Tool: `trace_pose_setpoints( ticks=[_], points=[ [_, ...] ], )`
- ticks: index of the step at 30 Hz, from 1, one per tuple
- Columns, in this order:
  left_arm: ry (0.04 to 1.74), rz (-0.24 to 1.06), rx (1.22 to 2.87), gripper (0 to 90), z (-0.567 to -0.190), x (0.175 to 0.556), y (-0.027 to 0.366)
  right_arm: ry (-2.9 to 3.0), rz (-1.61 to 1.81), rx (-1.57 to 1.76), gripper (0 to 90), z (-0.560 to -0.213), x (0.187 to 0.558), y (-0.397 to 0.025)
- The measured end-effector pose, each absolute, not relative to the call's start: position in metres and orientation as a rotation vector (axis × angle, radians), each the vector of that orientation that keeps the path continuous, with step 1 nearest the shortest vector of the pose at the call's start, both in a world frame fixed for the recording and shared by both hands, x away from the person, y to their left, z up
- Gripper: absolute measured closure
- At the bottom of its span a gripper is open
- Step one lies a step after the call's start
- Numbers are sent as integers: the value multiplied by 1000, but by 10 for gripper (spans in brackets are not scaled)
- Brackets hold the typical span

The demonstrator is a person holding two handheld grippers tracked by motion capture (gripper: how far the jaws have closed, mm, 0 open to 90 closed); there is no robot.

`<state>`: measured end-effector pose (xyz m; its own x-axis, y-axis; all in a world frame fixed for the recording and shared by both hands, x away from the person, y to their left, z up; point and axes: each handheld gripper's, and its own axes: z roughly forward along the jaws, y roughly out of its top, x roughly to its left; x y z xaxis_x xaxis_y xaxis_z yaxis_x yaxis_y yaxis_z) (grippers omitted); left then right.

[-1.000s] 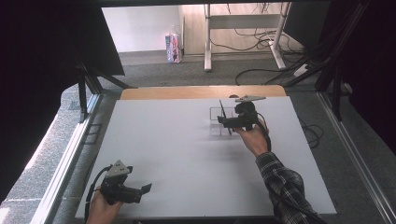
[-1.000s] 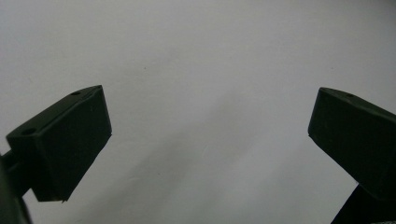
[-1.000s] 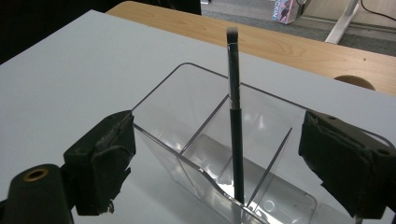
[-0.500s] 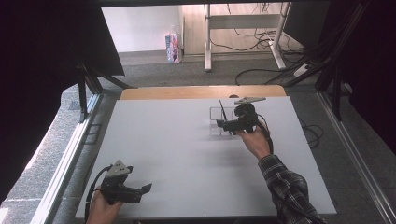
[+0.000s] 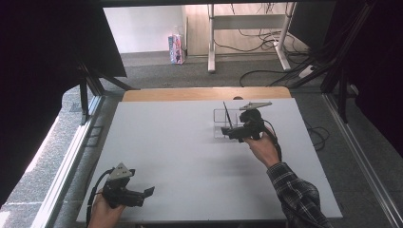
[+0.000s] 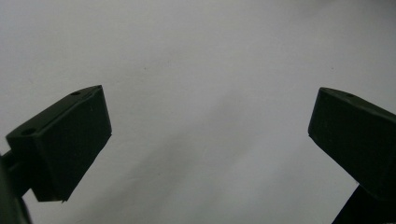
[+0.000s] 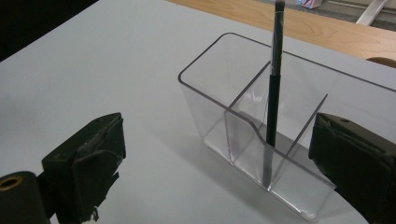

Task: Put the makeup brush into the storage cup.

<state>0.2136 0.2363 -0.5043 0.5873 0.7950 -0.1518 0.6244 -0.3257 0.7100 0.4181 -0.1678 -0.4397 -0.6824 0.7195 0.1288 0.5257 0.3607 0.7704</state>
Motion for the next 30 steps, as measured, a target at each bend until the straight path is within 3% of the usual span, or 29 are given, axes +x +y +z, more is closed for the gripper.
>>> trace_pose_setpoints(
  ticks=[30],
  points=[
    [1124, 290, 2061, 0, -504, 213, 236, 2444, 1161, 1053, 18, -451, 388, -177]
  ],
)
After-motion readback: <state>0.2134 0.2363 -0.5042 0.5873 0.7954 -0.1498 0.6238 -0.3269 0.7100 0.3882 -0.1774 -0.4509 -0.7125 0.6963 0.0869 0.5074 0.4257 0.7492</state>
